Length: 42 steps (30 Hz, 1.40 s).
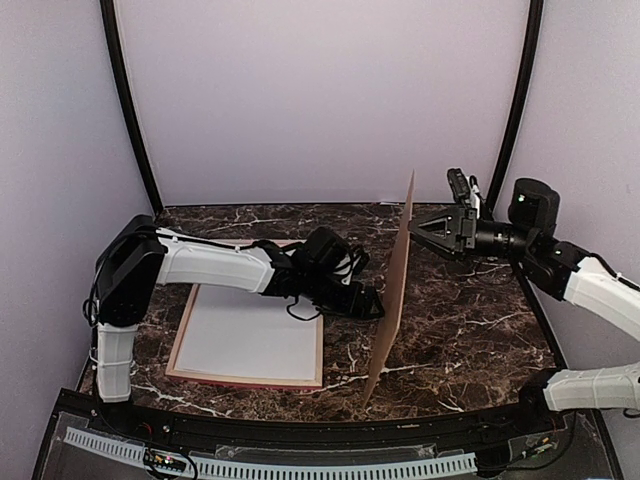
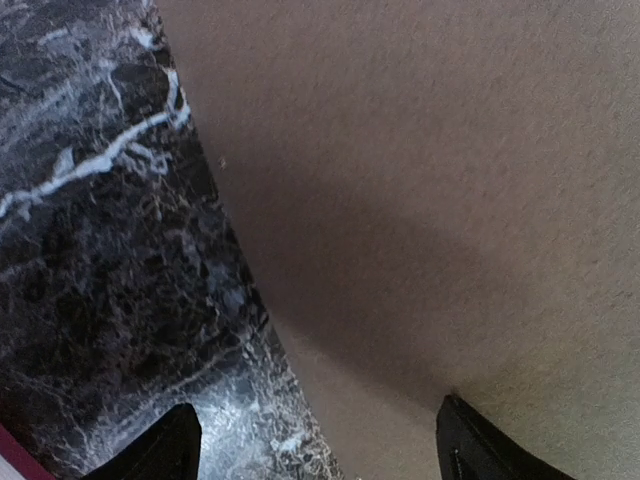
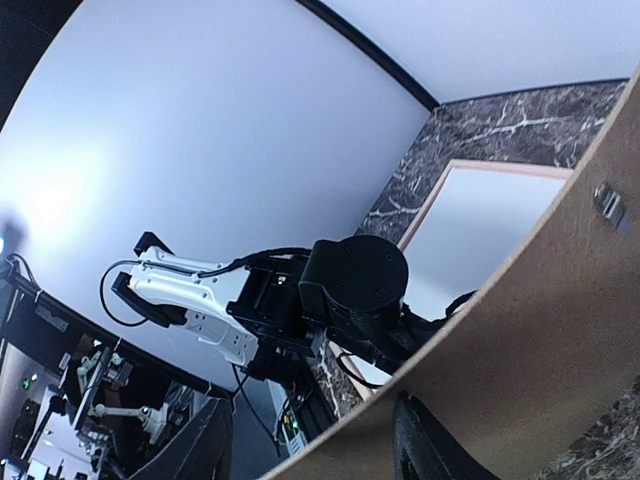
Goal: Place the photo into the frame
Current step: Turn over the backboard, then pass from the right arm to the left
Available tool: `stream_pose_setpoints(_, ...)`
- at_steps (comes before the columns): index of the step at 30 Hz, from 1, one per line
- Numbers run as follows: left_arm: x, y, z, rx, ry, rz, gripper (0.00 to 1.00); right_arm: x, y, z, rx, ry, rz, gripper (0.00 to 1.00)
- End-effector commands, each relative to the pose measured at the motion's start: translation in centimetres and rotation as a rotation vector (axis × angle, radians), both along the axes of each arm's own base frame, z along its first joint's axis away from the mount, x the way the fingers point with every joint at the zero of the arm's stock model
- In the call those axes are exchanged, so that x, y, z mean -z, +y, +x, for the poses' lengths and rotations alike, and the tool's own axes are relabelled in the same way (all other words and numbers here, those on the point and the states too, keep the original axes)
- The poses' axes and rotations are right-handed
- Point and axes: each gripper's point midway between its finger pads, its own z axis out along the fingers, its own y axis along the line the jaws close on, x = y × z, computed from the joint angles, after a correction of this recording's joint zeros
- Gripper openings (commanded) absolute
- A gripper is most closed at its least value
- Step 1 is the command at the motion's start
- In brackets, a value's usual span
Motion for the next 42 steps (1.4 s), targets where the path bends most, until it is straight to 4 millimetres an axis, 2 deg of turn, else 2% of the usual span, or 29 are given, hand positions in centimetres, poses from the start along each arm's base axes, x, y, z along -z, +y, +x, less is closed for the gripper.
stream_pose_setpoints(1, -1.8, 0.0, -2.1, 0.031, -0.026, -0.020, 0.84, 1.8, 2.1, -0.8, -0.072, 0.095, -0.044, 0.55)
stream_pose_setpoints(6, -4.3, 1.4, -1.7, 0.006, -0.080, -0.038, 0.84, 1.8, 3.0, -0.6, -0.087, 0.087, -0.056, 0.56)
stream_pose_setpoints(16, -9.4, 3.4, -0.7, -0.002, -0.153, -0.078, 0.85, 1.8, 3.2, -0.3, -0.084, 0.078, -0.059, 0.58)
stream_pose_setpoints(21, -12.7, 3.9, -0.5, 0.015, -0.188, -0.125, 0.85, 3.1, 3.2, 0.1, -0.070, 0.089, -0.086, 0.60)
stream_pose_setpoints(24, -14.3, 4.0, -0.6, 0.029, -0.196, -0.154, 0.84, 5.0, 3.0, 1.0, -0.030, 0.113, -0.135, 0.60)
stream_pose_setpoints(32, -17.3, 4.7, -1.1, 0.044, -0.195, -0.230, 0.83, 12.4, 0.9, 3.7, 0.175, 0.242, -0.250, 0.60)
stream_pose_setpoints(36, -18.6, 5.0, -1.4, 0.050, -0.190, -0.265, 0.83, 16.0, 0.4, 4.3, 0.210, 0.311, -0.263, 0.59)
stream_pose_setpoints(42, -20.2, 5.1, -1.9, 0.063, -0.171, -0.317, 0.81, 19.9, 0.3, 4.5, 0.219, 0.377, -0.286, 0.58)
